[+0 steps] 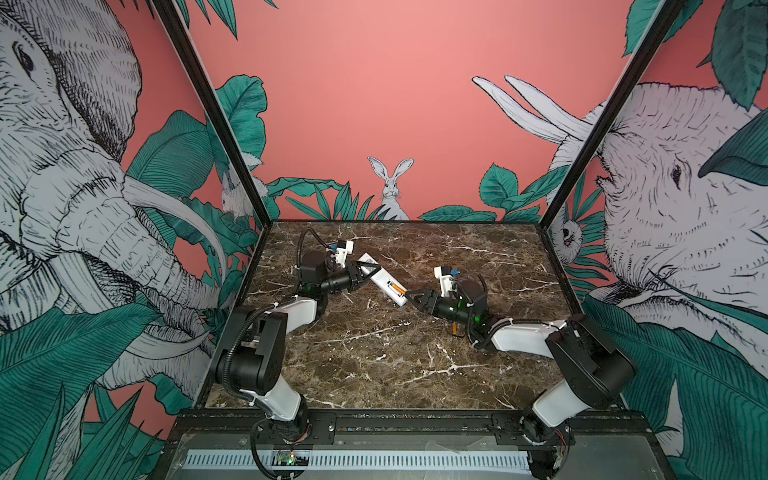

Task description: Load the batteries into the remote control

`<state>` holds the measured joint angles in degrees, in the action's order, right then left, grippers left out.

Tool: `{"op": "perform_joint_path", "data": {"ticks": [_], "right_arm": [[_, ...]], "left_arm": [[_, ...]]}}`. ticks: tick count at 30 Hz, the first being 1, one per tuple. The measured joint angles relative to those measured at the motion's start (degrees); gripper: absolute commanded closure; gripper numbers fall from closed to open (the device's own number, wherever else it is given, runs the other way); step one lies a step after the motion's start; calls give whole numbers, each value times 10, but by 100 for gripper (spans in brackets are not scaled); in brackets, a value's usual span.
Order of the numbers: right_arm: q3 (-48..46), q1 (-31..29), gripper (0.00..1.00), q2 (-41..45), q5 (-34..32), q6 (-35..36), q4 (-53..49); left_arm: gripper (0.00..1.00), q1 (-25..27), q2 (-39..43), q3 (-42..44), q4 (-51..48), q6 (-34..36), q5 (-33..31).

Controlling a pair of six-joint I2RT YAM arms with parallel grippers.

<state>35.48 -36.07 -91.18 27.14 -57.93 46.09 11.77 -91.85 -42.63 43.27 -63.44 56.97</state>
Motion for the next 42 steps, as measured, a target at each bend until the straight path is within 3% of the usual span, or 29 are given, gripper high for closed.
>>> {"op": "perform_joint_path", "data": {"ticks": [8,18,42], "right_arm": [[22,0,33,-11,-1,-3,-25],[76,-6,32,-15,-9,17,-148],[259,-65,29,-37,-140,162,-484]], "left_arm": [[82,-4,0,4,1,1,-5],[82,-8,13,4,-40,51,-18],[81,0,48,4,-116,124,-35]]}}
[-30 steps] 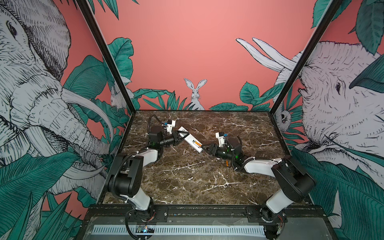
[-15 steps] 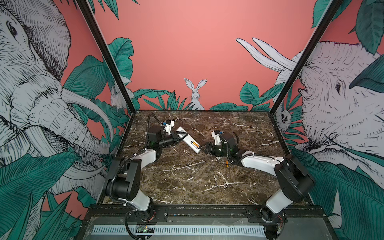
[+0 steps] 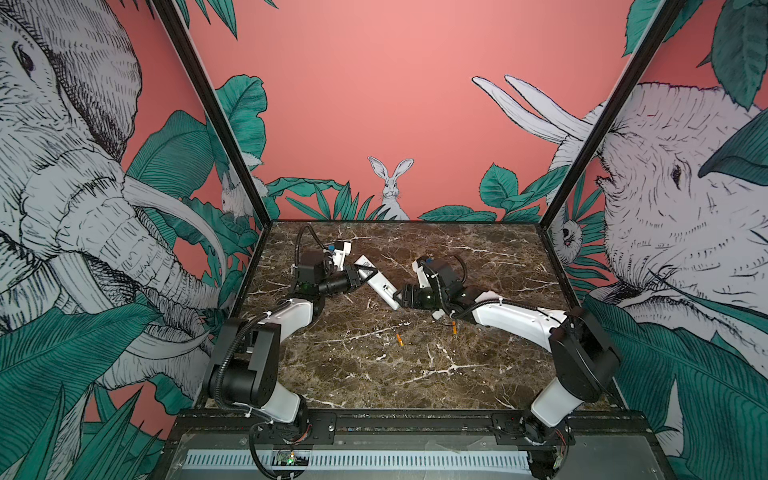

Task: Load the batteries into the remote control
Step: 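Move the right gripper down toward the loose orange battery on the table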

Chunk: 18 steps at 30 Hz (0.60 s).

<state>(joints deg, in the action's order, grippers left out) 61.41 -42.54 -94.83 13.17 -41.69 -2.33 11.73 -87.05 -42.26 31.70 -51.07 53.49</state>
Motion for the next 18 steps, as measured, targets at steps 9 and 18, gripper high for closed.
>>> {"op": "perform_joint_path", "data": {"ticks": [9,18], "right_arm": [[-35,-9,31,53,-36,63,-31],[-63,-49,34,131,-42,137,-111]], "left_arm": [[82,4,30,-12,-120,59,-37],[82,-33,66,-47,-276,148,-133]]}}
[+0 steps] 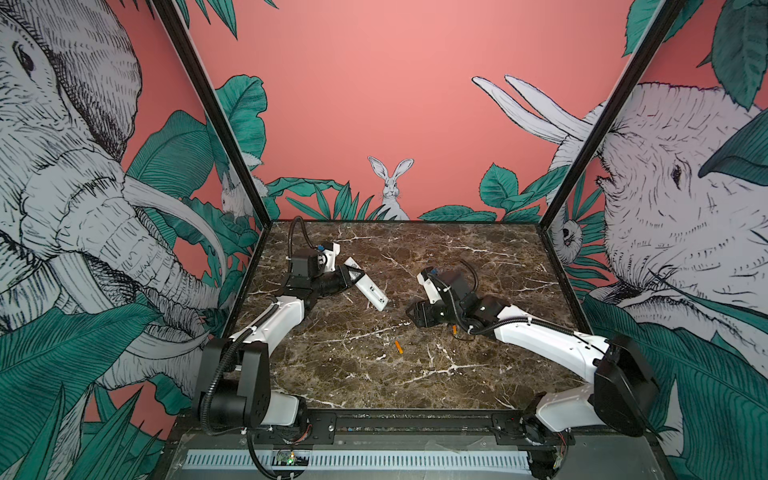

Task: Load the batteries into the remote control
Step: 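Move the right gripper down toward the loose orange battery on the table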

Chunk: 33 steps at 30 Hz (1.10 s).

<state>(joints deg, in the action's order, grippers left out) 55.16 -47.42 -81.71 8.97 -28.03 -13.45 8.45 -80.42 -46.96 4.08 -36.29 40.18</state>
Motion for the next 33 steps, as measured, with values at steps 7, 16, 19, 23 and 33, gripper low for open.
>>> {"op": "perform_joint_path", "data": {"ticks": [7,16,19,23,33], "right_arm": [[12,-68,43,-59,-6,16,-38],[41,-115,51,-143,-38,12,-67],[42,-115,52,-148,-43,11,-71],[49,-115,52,-155,-49,12,-74],[52,-95,52,-158,-75,15,-85]], "left_arm": [[82,-25,11,0,-78,35,-38],[82,-43,34,0,-102,55,-33],[81,-44,34,0,-102,58,-28],[82,-47,34,1,-101,58,-21],[81,-50,34,2,-97,57,-9]]}}
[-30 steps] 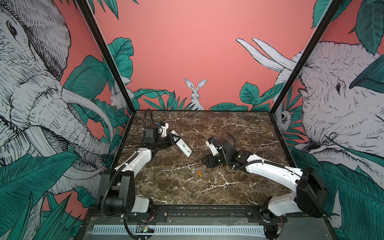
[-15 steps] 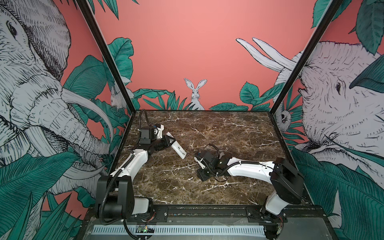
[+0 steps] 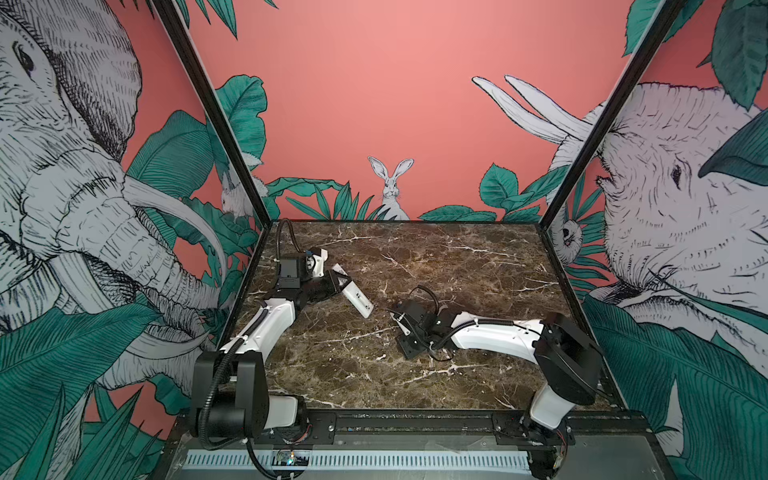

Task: Load the batteries into the remote control
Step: 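Move the right gripper down toward the loose orange battery on the table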

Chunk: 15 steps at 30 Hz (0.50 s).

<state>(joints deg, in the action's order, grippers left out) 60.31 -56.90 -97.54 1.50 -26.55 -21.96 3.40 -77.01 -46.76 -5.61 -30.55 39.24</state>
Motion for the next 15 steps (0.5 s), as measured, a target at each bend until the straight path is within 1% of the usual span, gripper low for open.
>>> {"op": "perform_joint_path", "data": {"ticks": [8,15], "right_arm": [[-63,120,52,120,-25,3,-27],[-103,201,52,179,-40,12,-72]], "left_arm": [[81,0,0,2,13,-5,12],[81,0,-2,5,22,-12,19]]}}
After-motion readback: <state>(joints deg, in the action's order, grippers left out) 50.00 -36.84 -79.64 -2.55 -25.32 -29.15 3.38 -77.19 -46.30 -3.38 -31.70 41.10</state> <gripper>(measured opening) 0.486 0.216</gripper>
